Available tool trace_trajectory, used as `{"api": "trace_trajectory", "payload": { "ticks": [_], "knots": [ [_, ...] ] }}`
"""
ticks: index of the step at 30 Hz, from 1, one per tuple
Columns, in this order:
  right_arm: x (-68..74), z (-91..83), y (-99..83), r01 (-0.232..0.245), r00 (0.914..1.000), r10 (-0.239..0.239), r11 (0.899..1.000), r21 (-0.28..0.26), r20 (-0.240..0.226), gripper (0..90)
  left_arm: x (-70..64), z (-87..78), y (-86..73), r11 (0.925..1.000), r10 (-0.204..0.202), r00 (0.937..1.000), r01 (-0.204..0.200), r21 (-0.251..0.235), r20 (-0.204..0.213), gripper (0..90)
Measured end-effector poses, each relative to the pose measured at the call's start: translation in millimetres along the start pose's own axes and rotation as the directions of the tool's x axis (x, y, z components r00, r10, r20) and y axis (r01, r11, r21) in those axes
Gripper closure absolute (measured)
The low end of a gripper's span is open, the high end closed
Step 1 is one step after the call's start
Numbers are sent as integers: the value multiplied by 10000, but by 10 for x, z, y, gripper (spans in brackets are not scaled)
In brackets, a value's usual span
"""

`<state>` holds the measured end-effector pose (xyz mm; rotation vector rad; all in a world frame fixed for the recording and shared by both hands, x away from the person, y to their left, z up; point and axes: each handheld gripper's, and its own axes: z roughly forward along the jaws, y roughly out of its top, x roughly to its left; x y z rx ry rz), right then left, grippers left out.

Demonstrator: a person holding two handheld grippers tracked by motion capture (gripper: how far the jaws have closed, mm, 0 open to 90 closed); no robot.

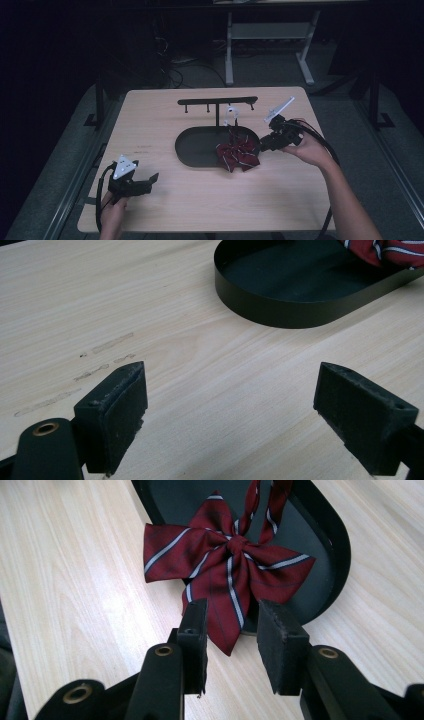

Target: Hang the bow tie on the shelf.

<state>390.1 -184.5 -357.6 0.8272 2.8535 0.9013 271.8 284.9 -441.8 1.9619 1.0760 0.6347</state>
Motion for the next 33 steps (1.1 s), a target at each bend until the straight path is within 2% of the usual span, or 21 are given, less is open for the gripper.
{"api": "trace_trajectory", "payload": {
  "ticks": [5, 6, 25, 28, 32, 33],
  "knots": [
    [-4, 18, -48, 39, 10000, -39, 10000, -33, -13, 640, -2, 2, -2, 10000, -17, 10000, 17, 4, 11, 136],
    [8, 20, -62, -112, 9999, 112, 9999, -14, -50, 637, -2, 2, -2, 10000, -19, 10000, 19, 1, 10, 135],
    [57, 62, -330, -443, 9988, 439, 9988, -223, -204, 610, -8, 7, -3, 10000, 6, 10000, -6, 72, 4, 136],
    [64, 79, -381, -460, 9989, 459, 9989, -90, -120, 600, -9, 5, -3, 10000, 4, 10000, -4, 70, 6, 136],
    [79, 76, -453, -612, 9979, 606, 9978, -268, -212, 600, -7, 7, -4, 10000, 9, 10000, -9, 73, 1, 136],
    [70, 82, -471, -527, 9984, 520, 9981, -321, -216, 600, -8, 7, -4, 10000, 11, 10000, -11, 73, -1, 136]
  ]
}}
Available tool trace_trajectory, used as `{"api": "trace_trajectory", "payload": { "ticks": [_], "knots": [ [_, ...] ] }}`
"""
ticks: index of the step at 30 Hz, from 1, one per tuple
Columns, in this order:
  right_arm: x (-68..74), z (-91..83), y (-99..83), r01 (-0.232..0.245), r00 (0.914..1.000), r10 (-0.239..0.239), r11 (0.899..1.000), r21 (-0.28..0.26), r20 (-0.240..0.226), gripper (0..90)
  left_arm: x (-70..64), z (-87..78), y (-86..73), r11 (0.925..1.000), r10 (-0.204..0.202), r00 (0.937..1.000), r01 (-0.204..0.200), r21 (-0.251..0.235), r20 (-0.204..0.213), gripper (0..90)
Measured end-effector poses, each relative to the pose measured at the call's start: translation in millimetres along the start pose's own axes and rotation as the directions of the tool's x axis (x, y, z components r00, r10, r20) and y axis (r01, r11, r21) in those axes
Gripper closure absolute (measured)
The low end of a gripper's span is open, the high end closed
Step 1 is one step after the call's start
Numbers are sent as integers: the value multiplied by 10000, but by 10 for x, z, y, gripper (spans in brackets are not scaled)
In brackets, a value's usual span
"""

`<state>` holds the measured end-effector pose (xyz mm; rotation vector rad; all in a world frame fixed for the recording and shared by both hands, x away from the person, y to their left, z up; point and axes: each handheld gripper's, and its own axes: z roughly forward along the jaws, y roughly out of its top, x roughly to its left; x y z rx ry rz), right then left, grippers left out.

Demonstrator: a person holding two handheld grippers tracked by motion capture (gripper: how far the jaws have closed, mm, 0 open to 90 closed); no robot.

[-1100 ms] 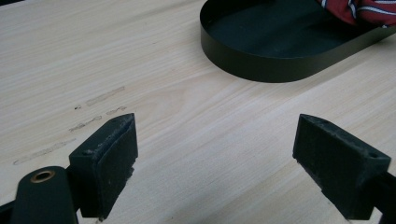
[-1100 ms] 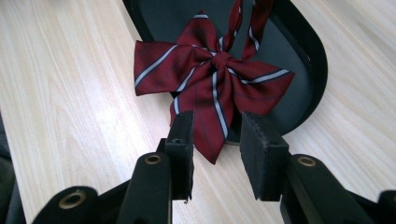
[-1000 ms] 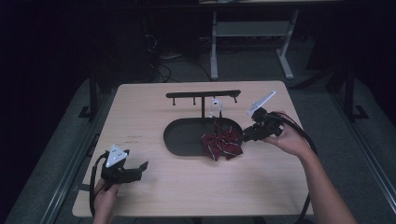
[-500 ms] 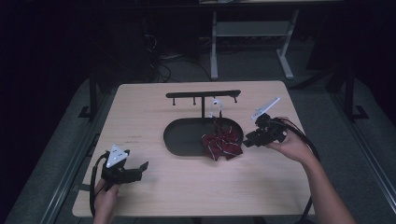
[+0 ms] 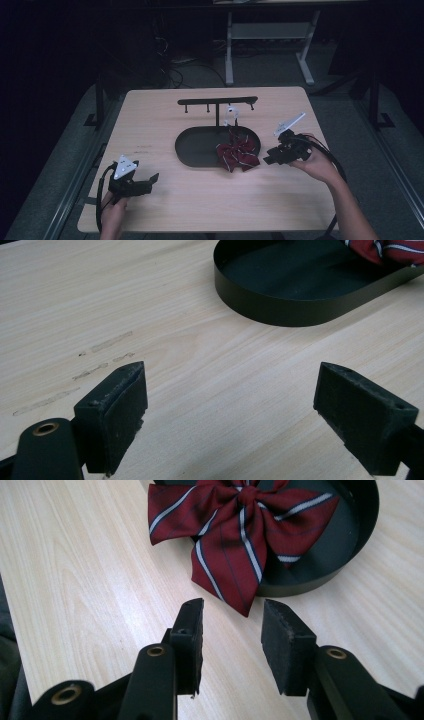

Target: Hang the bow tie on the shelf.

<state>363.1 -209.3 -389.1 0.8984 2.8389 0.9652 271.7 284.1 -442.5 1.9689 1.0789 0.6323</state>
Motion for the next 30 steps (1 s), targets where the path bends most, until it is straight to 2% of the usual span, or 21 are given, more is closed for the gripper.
{"api": "trace_trajectory", "payload": {
  "ticks": [8, 13, 27, 30],
  "knots": [
    [5, 33, -162, -357, 9994, 357, 9994, 25, 1, 579, -1, 0, 0, 10000, -25, 10000, 25, -7, -4, 136],
    [27, 43, -239, -382, 9993, 382, 9992, -71, 30, 561, -3, 2, 2, 10000, 70, 10000, -70, 23, 1, 136],
    [83, 88, -430, -616, 9981, 616, 9979, -205, 10, 519, -7, 7, -4, 10000, 17, 10000, -17, -14, -8, 135],
    [99, 89, -478, -752, 9972, 753, 9969, -251, 6, 517, -3, 7, -5, 9999, 127, 9999, -127, 21, 4, 135]
  ]
}}
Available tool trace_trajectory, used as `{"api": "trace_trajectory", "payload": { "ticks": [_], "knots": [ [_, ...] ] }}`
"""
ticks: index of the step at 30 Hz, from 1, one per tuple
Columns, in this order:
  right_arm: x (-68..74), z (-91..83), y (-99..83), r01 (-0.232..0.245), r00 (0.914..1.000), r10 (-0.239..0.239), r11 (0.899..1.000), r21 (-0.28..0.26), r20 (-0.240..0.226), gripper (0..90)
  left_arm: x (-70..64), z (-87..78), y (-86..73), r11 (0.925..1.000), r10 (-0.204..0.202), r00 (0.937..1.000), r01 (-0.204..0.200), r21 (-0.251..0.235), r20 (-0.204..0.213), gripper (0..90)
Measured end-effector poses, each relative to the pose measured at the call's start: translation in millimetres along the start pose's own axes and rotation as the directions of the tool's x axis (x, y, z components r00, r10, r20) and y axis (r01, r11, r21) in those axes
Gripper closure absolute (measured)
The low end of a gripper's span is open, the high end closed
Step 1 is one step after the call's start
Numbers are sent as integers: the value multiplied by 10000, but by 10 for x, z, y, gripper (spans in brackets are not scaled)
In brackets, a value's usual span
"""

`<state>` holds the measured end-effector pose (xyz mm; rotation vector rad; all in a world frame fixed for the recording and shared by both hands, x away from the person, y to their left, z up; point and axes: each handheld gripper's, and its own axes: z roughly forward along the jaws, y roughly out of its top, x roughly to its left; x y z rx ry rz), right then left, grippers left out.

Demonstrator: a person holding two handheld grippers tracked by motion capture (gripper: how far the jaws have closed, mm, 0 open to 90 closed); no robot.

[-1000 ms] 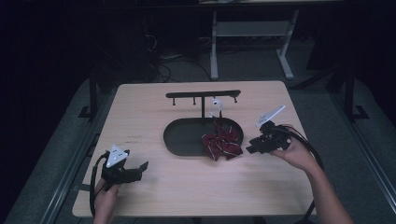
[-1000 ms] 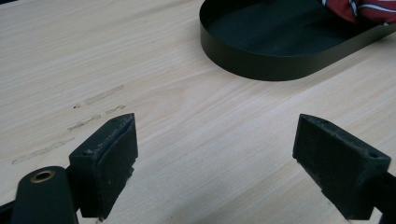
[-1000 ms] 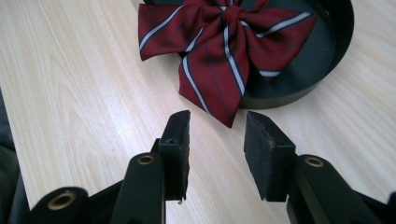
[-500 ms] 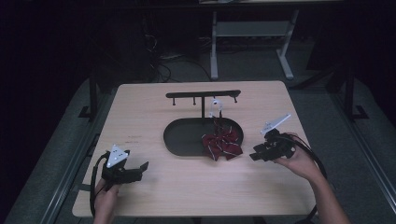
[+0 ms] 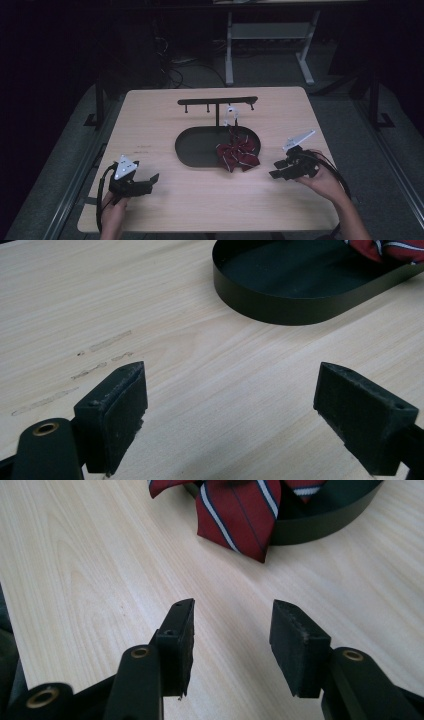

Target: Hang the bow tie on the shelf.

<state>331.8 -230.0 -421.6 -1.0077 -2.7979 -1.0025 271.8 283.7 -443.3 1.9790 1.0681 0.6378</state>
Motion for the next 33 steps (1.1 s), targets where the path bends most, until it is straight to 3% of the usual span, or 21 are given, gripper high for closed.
{"api": "trace_trajectory", "payload": {
  "ticks": [13, 25, 33],
  "knots": [
    [46, -34, -179, -317, 9995, 317, 9992, -231, 26, 508, -4, 4, -2, 10000, -9, 10000, 9, 30, 0, 136],
    [119, -4, -338, -442, 9990, 438, 9979, -470, -105, 506, -8, 3, -2, 10000, 26, 10000, -26, 80, 0, 136],
    [203, -22, -453, -384, 9992, 390, 9958, -830, 60, 491, -17, 11, 0, 9999, 72, 10000, -72, 69, 6, 136]
  ]
}}
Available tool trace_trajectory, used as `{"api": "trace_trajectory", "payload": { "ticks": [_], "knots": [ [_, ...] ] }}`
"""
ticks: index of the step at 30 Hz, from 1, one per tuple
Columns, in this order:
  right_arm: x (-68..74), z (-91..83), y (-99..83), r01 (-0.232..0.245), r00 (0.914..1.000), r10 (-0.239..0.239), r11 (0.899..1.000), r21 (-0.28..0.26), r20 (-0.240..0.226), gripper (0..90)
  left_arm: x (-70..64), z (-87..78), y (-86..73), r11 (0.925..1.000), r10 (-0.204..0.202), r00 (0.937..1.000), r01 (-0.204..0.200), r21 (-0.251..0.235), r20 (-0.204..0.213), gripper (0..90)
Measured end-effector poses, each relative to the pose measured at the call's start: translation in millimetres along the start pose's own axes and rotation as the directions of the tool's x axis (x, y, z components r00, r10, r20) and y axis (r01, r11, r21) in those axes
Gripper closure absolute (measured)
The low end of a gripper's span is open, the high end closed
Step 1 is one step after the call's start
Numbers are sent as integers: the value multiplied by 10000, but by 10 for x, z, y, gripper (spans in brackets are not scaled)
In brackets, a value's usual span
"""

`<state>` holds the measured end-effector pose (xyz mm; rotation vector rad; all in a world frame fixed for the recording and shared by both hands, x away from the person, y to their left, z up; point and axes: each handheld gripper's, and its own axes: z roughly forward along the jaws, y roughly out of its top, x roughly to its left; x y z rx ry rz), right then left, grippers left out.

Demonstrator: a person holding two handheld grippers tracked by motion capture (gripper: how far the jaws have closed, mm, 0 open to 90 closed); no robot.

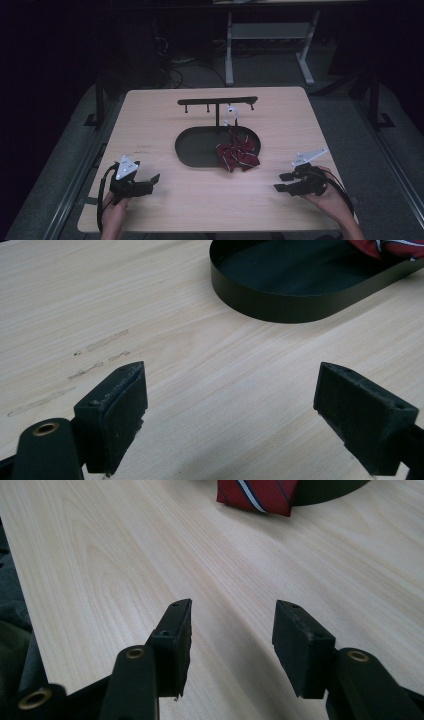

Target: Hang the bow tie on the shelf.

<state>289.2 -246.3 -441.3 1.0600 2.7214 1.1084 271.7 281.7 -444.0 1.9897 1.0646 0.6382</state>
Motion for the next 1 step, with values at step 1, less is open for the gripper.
{"api": "trace_trajectory", "payload": {
  "ticks": [1],
  "knots": [
    [7, -6, -10, -27, 10000, 27, 10000, -59, 14, 490, 2, 0, 2, 10000, 17, 10000, -17, -7, -4, 136]
  ]
}}
